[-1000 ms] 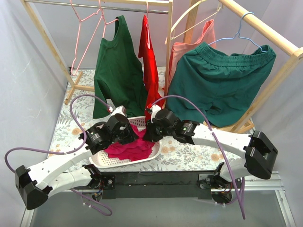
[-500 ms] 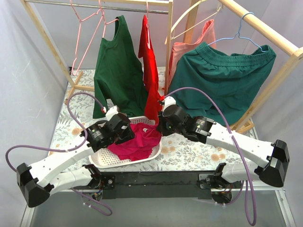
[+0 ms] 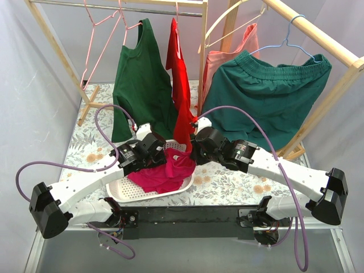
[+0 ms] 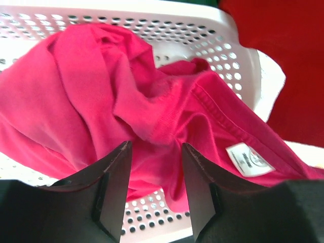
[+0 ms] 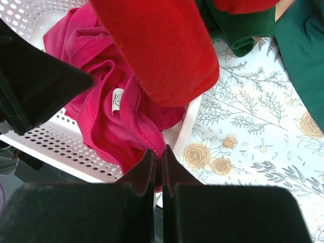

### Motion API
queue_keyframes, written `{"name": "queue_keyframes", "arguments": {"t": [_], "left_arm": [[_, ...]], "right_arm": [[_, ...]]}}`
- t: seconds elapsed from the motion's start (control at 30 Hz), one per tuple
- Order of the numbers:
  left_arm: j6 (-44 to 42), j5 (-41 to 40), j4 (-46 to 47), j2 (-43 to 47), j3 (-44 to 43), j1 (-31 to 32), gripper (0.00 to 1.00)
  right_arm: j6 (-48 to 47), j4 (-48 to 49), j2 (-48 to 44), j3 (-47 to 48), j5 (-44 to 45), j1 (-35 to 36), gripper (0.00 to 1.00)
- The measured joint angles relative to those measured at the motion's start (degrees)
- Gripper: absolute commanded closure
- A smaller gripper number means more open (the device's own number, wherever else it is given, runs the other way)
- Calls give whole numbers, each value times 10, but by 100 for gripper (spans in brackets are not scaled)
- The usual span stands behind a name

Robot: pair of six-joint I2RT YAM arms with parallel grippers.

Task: Place the t-shirt on the hanger
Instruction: Pick up the T-shirt and place it in the bin.

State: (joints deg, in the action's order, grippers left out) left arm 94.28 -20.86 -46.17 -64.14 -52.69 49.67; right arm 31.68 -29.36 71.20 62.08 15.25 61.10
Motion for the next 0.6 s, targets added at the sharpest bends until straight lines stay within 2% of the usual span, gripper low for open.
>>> {"name": "queue_keyframes", "arguments": {"t": [0.33,0.43,0.47,0.57,0.6], "left_arm": [[-9,-42,30,-22,0,-8,58],[-14,-43,39,-38,0,-9,62],[-16,-43,43,-43,0,-9,65],[-24,-46,47,-51,0,-9,89],[-26,-48,47,-51,0,-9,100]], "right_arm": [[1,-6,-2,-1,-2,0,99],[1,-6,-6,-1,-3,0,99],[2,-7,-7,-1,-3,0,99],[4,-7,-12,-1,-3,0,99],[5,-8,-14,-1,-3,0,99]]}}
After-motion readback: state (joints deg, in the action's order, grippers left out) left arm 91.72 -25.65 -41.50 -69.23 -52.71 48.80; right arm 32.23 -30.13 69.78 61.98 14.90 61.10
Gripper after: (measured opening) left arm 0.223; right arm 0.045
